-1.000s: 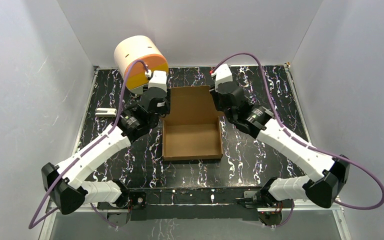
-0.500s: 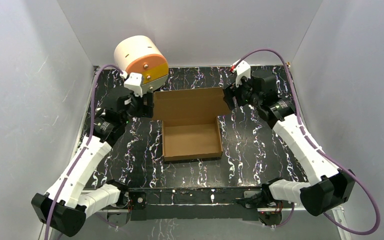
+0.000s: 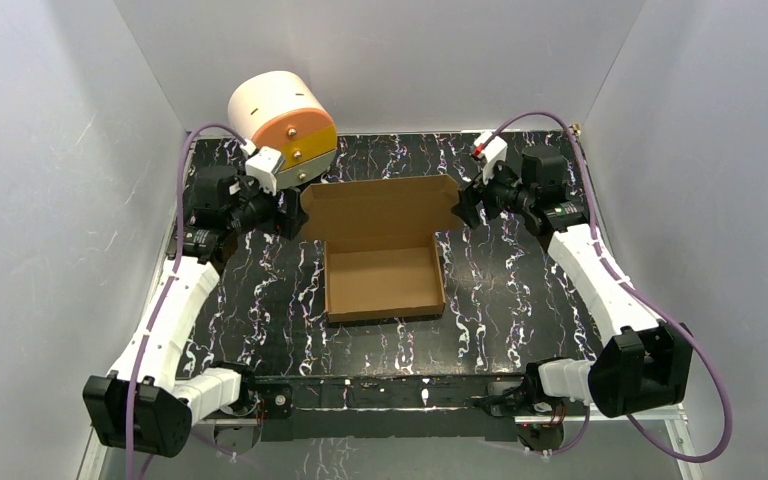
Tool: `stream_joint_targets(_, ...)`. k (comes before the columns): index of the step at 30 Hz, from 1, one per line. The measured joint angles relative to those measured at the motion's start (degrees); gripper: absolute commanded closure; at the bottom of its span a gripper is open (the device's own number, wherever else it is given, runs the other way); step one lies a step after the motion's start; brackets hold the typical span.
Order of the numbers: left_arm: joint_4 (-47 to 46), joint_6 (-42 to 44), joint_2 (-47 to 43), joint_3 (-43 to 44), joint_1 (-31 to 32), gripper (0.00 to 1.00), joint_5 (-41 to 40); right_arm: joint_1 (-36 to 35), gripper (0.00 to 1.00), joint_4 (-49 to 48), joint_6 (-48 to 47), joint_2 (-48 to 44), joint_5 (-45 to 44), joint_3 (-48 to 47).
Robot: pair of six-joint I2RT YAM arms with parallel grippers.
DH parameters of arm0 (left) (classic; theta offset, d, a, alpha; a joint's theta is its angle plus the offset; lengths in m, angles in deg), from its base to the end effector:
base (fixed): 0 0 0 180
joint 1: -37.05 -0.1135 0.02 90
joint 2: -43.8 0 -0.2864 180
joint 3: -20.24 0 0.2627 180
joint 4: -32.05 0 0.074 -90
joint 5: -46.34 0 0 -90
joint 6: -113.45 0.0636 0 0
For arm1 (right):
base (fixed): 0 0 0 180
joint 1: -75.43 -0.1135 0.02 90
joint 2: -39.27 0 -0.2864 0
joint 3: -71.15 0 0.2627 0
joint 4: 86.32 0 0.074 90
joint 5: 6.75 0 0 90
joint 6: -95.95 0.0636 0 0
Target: Fold the paper box
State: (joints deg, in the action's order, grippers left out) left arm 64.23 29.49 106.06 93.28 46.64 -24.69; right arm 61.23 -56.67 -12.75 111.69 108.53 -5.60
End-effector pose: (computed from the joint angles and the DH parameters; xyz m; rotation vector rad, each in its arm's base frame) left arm 0.2624 -0.0653 0.3672 0.4797 1.8798 -0.3626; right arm 0.2981 0.1034 0.3501 -0.8257 1.8093 0.3923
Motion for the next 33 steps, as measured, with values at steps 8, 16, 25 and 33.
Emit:
stream_joint_targets(8,-1.05,2.32,4.26,0.0,-0.94,0.22,4.66,0.26,0.2,-3.89,-3.5,1.6,4.98,2.64)
stream_joint_targets(16,-2.86,4.07,4.63,-0.2,-1.62,0.28,6.21,0.37,0.5,-6.23,-5.97,3.96,7.89,3.15)
stream_joint_targets(25,-4.02,4.79,6.82,-1.14,-1.66,0.52,9.62,0.37,0.78,-6.34,-5.95,4.22,9.81,3.39)
stream_joint_targets(33,-4.7,3.63,7.93,-1.29,-2.05,0.85,10.99,0.61,0.88,-7.54,-3.28,4.17,10.99,4.39)
